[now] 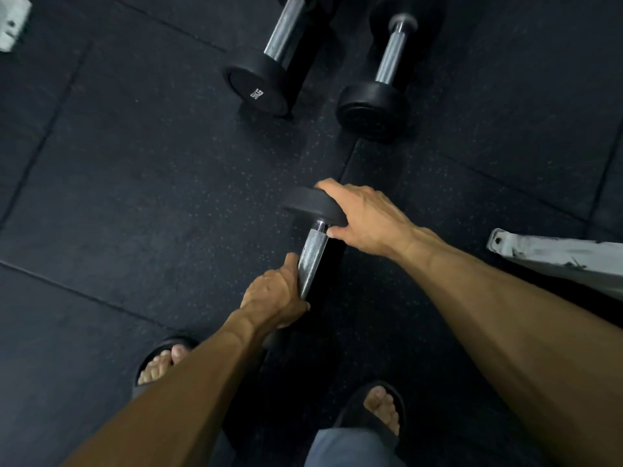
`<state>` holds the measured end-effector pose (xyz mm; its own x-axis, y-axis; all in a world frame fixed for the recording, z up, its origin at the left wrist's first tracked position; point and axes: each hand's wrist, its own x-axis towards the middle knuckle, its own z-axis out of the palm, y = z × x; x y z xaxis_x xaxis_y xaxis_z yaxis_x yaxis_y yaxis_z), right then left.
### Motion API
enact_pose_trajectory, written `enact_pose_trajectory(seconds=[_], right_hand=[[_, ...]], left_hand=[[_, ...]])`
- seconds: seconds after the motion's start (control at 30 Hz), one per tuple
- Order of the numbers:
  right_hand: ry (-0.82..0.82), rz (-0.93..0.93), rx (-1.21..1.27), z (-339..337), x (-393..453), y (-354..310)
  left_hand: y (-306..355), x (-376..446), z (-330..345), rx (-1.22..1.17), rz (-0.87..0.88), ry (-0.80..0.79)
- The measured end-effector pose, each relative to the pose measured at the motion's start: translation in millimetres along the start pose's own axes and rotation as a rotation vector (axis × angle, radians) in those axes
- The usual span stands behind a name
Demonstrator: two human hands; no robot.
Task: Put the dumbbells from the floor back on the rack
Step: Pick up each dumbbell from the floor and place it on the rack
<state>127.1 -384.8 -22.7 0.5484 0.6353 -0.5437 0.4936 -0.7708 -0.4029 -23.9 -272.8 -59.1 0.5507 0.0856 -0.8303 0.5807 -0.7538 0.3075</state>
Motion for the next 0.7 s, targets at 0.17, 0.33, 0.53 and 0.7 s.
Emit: enact_pose_trajectory(seconds=[0.17,0.33,0.53,0.7], right_hand=[[0.037,-0.003,0.036,-2,-4,1],[0.071,0.053,0.078,2,-14,-2],[0.142,0.149,0.154,-22,-54,-14],[0.176,0.183,0.165,-86,-99,-35]], left_hand=[[-1,6,0,0.033,0.004,0.019],[0,-3,-6,0.078,0.015,0.035],[8,-33,-33,0.205,0.091,0.032],[43,-88,-79,0.247,0.140,0.013]])
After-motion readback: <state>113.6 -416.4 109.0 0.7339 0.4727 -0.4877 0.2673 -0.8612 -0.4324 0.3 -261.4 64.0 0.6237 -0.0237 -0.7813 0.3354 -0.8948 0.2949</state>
